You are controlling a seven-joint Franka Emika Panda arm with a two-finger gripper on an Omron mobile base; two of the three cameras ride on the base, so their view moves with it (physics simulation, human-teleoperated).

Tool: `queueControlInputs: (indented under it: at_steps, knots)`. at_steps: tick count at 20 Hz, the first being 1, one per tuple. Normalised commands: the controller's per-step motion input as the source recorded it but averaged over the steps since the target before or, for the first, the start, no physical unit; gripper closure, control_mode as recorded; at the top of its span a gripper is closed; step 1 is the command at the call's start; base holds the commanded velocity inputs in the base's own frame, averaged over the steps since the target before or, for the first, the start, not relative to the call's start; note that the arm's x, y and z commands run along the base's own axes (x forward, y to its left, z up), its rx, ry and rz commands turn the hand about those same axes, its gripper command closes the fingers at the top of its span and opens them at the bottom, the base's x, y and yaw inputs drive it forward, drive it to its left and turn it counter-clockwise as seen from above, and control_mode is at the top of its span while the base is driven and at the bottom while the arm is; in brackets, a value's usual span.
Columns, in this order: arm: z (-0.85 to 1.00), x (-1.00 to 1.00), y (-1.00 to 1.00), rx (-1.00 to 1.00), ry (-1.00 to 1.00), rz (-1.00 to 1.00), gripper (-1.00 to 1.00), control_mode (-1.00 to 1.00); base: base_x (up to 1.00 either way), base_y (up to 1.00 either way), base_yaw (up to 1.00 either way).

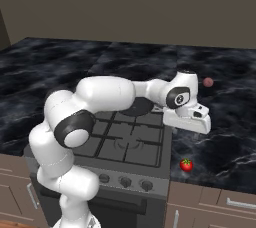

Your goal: Place the pan on the rear right burner on the stove. Then place the tomato and the onion in the pan and turn on the rear right burner.

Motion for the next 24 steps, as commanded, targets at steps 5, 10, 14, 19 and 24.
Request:
queueControlInputs:
  at_steps: [5,10,14,19,24]
  knots:
    - [-0.07,-0.25,0.00,0.00,0.00,-0.08,-1.00,-1.00,0.00,0.00,0.00]
    - [-0.12,-0.12,0.00,0.00,0.00,-0.04,-1.00,-1.00,0.00,0.00,0.00]
    - [-0.12,0.00,0.00,0.02,-0.02,0.00,-1.00,-1.00,0.00,0.00,0.00]
    - [-0.13,0.00,0.00,0.01,-0.05,0.00,-1.00,-1.00,0.00,0.00,0.00]
    - [-0.14,0.00,0.00,0.00,-0.05,0.00,-1.00,-1.00,0.00,0.00,0.00]
